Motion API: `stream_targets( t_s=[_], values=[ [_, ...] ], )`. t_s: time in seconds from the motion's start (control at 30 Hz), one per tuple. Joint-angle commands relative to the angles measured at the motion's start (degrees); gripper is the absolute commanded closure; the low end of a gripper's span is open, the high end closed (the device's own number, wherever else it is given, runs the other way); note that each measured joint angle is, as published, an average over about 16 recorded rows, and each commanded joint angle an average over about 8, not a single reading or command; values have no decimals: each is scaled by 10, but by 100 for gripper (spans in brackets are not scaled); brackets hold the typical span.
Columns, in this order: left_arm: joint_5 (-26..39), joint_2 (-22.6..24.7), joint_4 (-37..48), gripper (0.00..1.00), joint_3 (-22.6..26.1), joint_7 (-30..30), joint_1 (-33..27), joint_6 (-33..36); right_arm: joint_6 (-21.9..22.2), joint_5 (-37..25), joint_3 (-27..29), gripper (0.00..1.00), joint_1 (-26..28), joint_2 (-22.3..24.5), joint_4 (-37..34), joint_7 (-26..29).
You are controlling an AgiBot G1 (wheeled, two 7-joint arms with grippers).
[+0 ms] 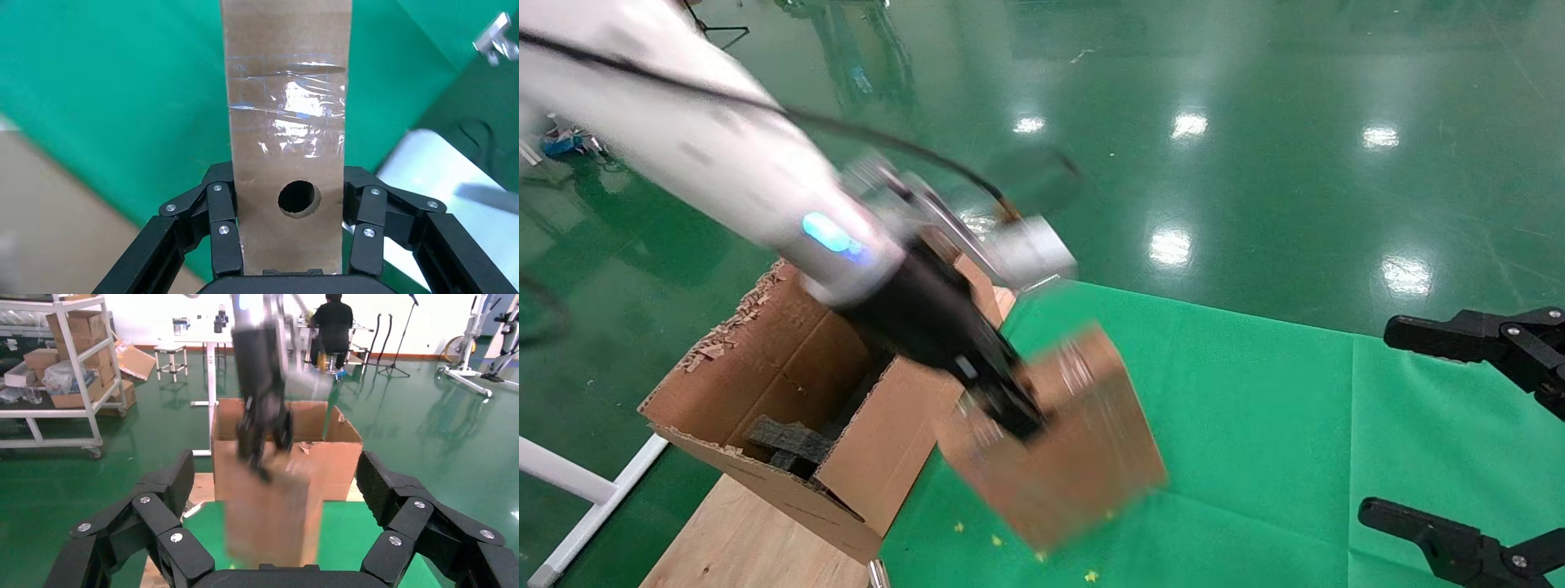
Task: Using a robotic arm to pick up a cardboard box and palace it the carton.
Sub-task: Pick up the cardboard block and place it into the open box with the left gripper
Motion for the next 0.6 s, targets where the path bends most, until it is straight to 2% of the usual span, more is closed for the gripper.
stream_targets(
  t_s=[0.03,0.3,0.47,0.6],
  values=[
    [-17,-32,20,100,-14,47,-16,5,0,0,0,0,0,0,0,0],
    [-12,-89,209,100,-7,193,-132,12,0,0,0,0,0,0,0,0],
    [35,-104,310,100,22,269,-190,4,0,0,0,0,0,0,0,0],
    [82,-108,385,100,44,320,-210,-20,0,0,0,0,0,0,0,0]
  ],
)
